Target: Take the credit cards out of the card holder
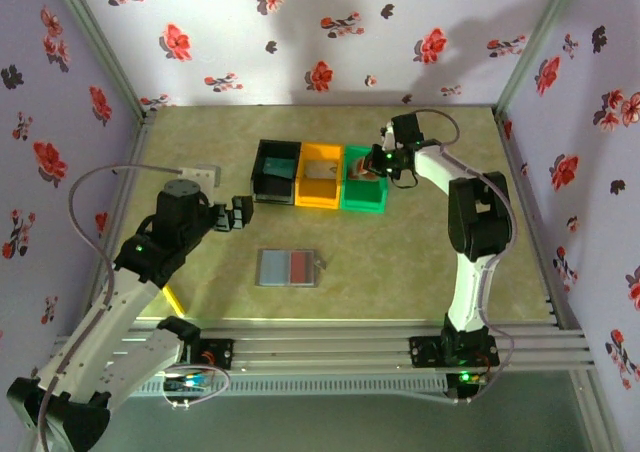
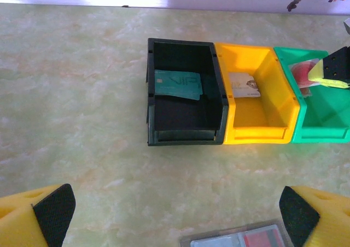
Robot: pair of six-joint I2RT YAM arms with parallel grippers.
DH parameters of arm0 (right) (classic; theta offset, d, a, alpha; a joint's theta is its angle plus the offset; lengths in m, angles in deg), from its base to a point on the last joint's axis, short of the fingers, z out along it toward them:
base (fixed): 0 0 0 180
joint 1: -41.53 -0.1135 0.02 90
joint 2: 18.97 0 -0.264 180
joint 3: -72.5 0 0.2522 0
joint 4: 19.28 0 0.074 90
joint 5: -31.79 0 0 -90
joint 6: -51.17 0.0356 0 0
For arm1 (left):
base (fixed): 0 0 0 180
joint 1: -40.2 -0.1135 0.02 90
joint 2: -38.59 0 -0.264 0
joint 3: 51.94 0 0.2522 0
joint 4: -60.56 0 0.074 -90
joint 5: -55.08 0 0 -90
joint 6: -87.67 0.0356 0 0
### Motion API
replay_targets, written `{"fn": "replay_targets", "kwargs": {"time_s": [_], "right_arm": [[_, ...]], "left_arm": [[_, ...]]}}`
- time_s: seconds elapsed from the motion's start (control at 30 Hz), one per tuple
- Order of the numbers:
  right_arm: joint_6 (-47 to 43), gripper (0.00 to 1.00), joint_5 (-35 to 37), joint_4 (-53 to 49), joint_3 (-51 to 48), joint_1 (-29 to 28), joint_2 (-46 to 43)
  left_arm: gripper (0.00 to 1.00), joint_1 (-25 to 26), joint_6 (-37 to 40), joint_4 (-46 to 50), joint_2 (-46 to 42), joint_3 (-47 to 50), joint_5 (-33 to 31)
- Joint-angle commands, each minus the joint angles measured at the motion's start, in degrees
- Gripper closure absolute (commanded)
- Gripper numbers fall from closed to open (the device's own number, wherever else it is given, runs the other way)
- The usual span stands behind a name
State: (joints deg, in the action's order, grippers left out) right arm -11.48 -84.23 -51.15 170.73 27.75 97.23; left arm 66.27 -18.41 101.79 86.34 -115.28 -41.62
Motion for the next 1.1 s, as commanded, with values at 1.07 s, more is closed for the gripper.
{"fn": "replay_targets", "kwargs": {"time_s": [1.07], "right_arm": [[-1.06,0.8,4.44,-7.06,6.33,0.95,4.15]], "left_arm": [[0.0,-0.4,1.05,-0.92,0.44,0.45,-0.87]]}}
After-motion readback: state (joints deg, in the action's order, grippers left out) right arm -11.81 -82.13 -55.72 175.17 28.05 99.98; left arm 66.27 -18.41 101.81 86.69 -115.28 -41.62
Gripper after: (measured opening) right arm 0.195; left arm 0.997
